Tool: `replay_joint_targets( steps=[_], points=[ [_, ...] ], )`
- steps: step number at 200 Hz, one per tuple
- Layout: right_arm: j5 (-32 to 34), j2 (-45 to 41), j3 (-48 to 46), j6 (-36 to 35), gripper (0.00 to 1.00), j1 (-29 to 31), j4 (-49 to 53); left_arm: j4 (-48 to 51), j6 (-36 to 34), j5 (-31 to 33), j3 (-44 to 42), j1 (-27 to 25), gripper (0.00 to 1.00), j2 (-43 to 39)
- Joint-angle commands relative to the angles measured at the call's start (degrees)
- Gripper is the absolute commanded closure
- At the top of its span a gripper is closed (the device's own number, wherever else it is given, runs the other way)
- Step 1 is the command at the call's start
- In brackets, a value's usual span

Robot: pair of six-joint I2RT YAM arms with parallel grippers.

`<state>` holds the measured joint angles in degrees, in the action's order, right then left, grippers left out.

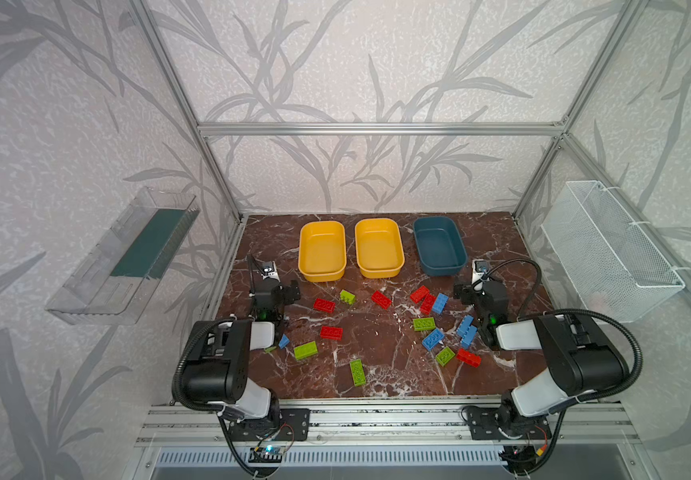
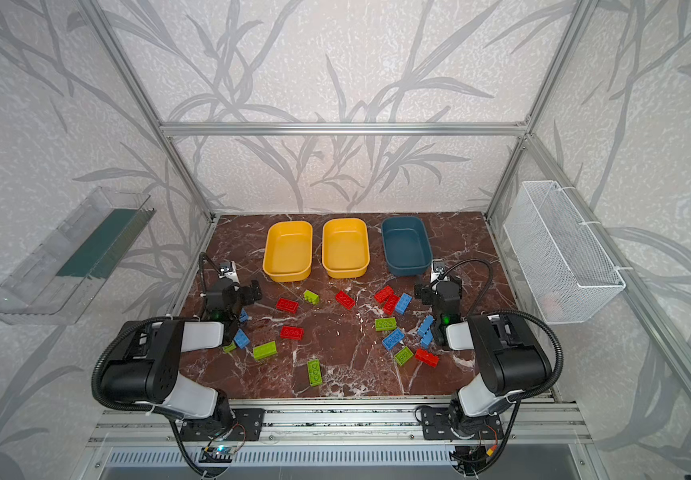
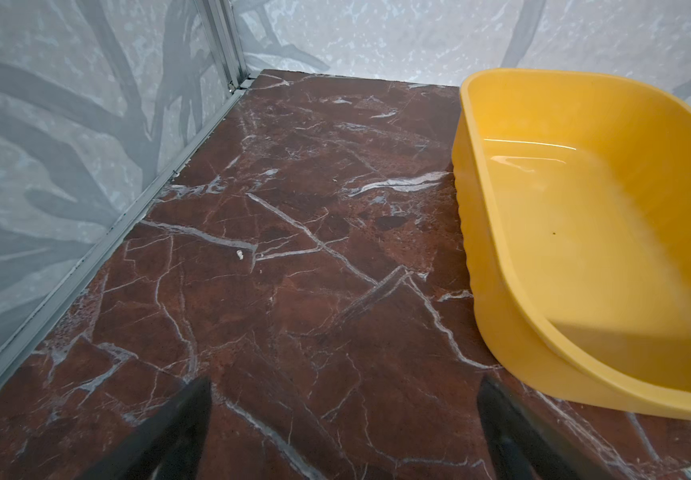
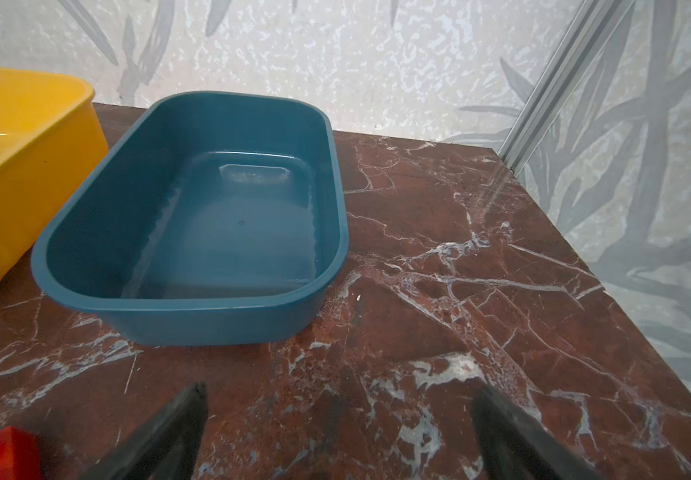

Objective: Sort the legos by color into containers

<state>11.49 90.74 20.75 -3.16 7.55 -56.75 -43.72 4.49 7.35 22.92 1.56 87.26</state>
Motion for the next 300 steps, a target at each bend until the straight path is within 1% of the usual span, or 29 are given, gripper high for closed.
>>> replay_joint_targets(
  steps=[1, 249, 256, 260, 268, 277, 286, 291, 300],
  points=[
    [-0.1, 0.4, -0.2, -0.4, 0.01, 0.1, -1.6, -0.5, -0.8, -0.4, 1.1, 0.0, 0.01, -0.5],
    [-0.2, 0.4, -0.1, -0.3, 0.01, 0.0, -1.6, -0.3, -0.8, -0.7, 1.2, 0.3, 0.01, -0.4],
    [0.5, 0.3, -0.3, -0.2, 0.01, 0.2, -1.8, -0.3, -0.7, -0.7, 1.2, 0.3, 0.01, -0.4],
    [3.0, -0.2, -0.3, 0.4, 0.01, 0.3, -1.5, -0.3, -0.7, -0.7, 1.2, 0.2, 0.01, -0.4],
    [4.8, -1.7, -0.1, 1.6, 0.01, 0.3, 0.3, -0.3, -0.7, -0.7, 1.2, 0.2, 0.01, -0.5],
    [4.2, -2.8, -0.4, 1.6, 0.01, 0.2, 1.8, -0.4, -0.7, -0.7, 1.2, 0.3, 0.01, -0.5],
    [1.9, -2.7, -1.4, -0.6, 0.01, 0.6, -1.3, 0.1, -1.2, -1.6, 1.3, 0.3, 0.01, -0.7],
    [4.6, -3.3, -2.0, -1.6, 0.01, 2.0, -2.6, 2.0, -1.5, -2.4, 2.1, 0.2, 0.02, -1.2],
    [9.2, -6.5, -1.1, -2.8, 0.01, 4.0, 1.4, 4.8, -1.8, -2.9, 3.4, 0.2, 0.02, -2.1]
  ],
)
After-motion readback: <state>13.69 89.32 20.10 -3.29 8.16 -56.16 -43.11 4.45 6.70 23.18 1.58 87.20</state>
